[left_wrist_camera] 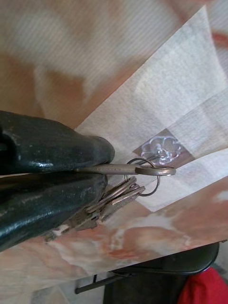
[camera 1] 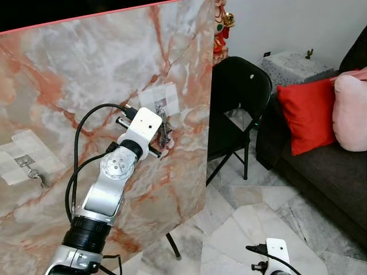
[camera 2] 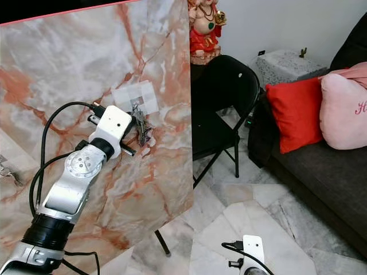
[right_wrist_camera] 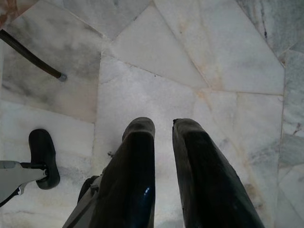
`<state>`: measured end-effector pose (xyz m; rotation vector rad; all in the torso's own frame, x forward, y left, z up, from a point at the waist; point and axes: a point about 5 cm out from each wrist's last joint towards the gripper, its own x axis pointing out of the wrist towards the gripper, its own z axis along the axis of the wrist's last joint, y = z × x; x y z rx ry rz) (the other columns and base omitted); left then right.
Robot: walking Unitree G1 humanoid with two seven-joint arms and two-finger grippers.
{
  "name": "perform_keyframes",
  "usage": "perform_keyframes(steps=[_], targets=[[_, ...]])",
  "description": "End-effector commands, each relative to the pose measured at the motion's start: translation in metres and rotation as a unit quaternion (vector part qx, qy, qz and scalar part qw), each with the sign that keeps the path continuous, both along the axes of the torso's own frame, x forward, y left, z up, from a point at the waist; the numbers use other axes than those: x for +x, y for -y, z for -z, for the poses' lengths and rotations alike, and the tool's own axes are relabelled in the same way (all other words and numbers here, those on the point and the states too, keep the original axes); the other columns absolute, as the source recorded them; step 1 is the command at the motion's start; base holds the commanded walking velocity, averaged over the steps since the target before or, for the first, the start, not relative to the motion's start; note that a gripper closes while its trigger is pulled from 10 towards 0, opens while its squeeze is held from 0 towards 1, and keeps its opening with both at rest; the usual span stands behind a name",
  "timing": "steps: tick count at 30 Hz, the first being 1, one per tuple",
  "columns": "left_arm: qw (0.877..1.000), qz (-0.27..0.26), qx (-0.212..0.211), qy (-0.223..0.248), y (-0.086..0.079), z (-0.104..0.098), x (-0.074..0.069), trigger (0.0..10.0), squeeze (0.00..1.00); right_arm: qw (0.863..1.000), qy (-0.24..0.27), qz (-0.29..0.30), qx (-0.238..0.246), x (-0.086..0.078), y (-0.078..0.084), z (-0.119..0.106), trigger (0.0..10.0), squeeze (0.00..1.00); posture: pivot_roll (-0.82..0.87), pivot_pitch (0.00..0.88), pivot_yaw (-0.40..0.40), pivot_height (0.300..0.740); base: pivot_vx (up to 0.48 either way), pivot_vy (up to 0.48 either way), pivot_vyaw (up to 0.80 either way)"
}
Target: Hang keys on a hook
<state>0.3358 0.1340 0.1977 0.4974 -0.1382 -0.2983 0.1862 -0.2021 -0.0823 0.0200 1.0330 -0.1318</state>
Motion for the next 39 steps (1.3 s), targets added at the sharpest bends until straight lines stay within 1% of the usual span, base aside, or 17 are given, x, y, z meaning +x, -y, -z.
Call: perform_keyframes(steps=[1,4,8,10,15,21,22,23,24,25,26,27,38,39], targets=[[1.000,-0.009,0.015,-0.012,-0.006,0.005,-0.002,10.0,0.00,1.000,0.002,-0.001,0.000,0.001,-0.001,-0.001,10.0,0.00,0.02,0.000,0.000,0.740,0.000,0.000,0.00],[0.999,-0.001,0.031,-0.024,-0.003,0.009,-0.003,10.0,0.00,1.000,0.003,0.000,0.000,0.002,0.000,-0.001,10.0,0.00,0.02,0.000,-0.001,0.740,0.000,0.000,0.00],[0.999,0.000,0.036,-0.027,-0.003,0.011,-0.003,10.0,0.00,1.000,0.003,0.000,0.000,0.002,0.000,-0.001,10.0,0.00,0.02,0.000,-0.001,0.740,0.000,0.000,0.00],[0.999,0.000,0.045,-0.030,-0.004,0.012,-0.004,10.0,0.00,1.000,0.003,-0.001,0.000,0.002,0.000,-0.001,10.0,0.00,0.02,0.000,-0.001,0.740,0.000,0.000,0.00],[0.998,0.002,0.046,-0.031,-0.004,0.012,-0.004,10.0,0.00,1.000,0.003,-0.001,0.000,0.002,0.000,-0.001,10.0,0.00,0.02,0.000,-0.001,0.740,0.000,0.000,0.00],[0.999,0.015,0.045,-0.026,-0.001,0.012,-0.005,10.0,0.00,1.000,0.003,-0.001,0.000,0.002,0.000,-0.001,10.0,0.00,0.02,0.000,-0.001,0.740,0.000,0.000,0.00],[0.999,0.017,0.042,-0.026,-0.001,0.012,-0.006,10.0,0.47,1.000,0.003,-0.001,0.000,0.002,0.000,-0.001,10.0,0.00,0.02,0.000,-0.001,0.740,0.000,0.000,0.00],[0.999,0.021,0.036,-0.027,0.000,0.012,-0.006,10.0,0.53,1.000,0.003,-0.001,0.001,0.002,0.000,-0.001,10.0,0.00,0.02,0.000,-0.001,0.740,0.000,0.000,0.00],[0.999,0.024,0.031,-0.028,0.000,0.013,-0.007,10.0,0.53,1.000,0.003,-0.001,0.001,0.002,0.000,-0.001,10.0,0.00,0.02,0.000,-0.001,0.740,0.000,0.000,0.00],[0.999,0.029,0.025,-0.030,0.001,0.013,-0.008,10.0,0.79,1.000,0.003,0.000,0.001,0.002,0.000,-0.001,10.0,0.00,0.02,0.000,-0.001,0.740,0.000,0.000,0.00],[0.999,0.029,0.024,-0.031,0.002,0.013,-0.008,10.0,0.79,1.000,0.003,0.000,0.001,0.002,0.000,-0.001,10.0,0.00,0.02,0.000,-0.001,0.740,0.000,0.000,0.00],[0.999,0.029,0.024,-0.032,0.001,0.014,-0.009,10.0,0.92,1.000,0.003,0.000,0.001,0.002,0.000,-0.001,10.0,0.00,0.02,0.000,-0.001,0.740,0.000,0.000,0.00],[0.998,0.034,0.032,-0.049,-0.004,0.022,-0.016,10.0,0.92,1.000,0.003,0.000,0.001,0.002,-0.001,-0.001,10.0,0.00,0.02,0.000,0.002,0.740,0.000,0.000,0.00],[0.998,0.034,0.031,-0.053,-0.005,0.024,-0.017,10.0,0.91,1.000,0.003,0.000,0.001,0.002,-0.001,-0.001,10.0,0.00,0.02,0.000,0.003,0.740,0.000,0.000,0.00]])
